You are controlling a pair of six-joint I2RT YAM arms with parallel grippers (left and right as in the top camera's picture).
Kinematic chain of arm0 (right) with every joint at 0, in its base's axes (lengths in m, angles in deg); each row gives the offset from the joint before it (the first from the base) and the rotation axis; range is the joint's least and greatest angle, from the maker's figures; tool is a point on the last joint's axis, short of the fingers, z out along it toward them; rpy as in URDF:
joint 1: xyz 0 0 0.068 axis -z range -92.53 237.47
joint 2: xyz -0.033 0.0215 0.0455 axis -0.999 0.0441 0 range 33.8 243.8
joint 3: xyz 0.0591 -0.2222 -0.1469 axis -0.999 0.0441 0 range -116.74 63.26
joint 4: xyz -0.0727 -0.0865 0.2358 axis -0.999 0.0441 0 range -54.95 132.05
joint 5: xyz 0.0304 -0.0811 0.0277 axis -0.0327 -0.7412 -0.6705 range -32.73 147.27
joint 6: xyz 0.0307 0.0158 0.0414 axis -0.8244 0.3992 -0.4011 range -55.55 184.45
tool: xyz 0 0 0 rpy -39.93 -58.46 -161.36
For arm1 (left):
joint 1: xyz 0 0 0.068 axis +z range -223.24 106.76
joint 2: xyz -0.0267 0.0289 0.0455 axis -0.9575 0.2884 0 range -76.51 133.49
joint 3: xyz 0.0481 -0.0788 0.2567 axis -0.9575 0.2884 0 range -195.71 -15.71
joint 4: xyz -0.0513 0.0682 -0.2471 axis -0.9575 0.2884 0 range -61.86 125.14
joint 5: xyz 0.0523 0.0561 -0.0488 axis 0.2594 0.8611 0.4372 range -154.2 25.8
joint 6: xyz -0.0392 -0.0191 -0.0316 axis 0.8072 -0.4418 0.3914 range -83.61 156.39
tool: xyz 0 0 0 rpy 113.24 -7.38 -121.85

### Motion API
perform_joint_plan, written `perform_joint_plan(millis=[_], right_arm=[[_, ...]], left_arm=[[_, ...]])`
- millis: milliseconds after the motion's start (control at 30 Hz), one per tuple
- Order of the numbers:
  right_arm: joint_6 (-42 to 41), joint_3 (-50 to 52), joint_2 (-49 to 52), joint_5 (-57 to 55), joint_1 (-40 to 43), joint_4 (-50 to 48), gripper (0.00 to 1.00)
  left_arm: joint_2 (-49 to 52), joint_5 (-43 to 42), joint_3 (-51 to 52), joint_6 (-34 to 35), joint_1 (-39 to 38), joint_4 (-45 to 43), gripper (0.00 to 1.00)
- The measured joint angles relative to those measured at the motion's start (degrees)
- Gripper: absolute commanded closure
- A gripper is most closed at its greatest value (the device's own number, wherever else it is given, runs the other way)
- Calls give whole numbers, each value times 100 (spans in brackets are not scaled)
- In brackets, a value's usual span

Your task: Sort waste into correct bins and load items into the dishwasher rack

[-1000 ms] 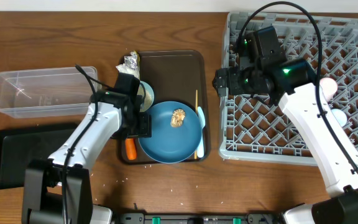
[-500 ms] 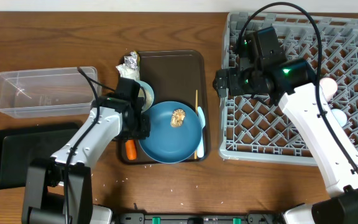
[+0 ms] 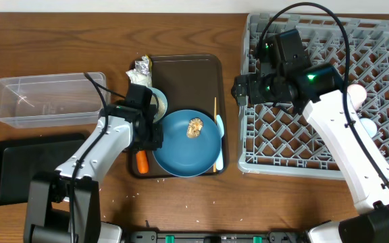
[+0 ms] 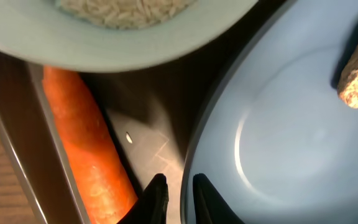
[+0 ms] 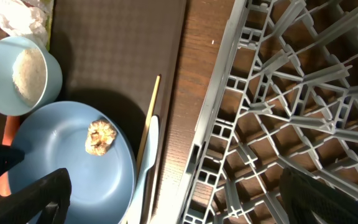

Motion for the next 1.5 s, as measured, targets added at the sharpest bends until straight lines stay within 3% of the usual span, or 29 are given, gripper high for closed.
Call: perform_joint_plan(millis=[100, 367, 533, 967, 1500], right_arm=[[0, 0, 0, 0, 0, 9, 1], [0, 0, 0, 0, 0, 13, 1], [0, 0, 0, 0, 0, 22, 1], [0, 0, 0, 0, 0, 31, 1], [0, 0, 0, 0, 0, 46, 1]], left_arm=[[0, 17, 28, -17, 0, -94, 94], [-2, 20, 74, -48, -7, -157, 94], [-94, 22, -17, -46, -7, 295, 94], [-1847, 264, -699, -68, 0, 649, 94], [-326, 621, -492, -85, 0, 667, 94]])
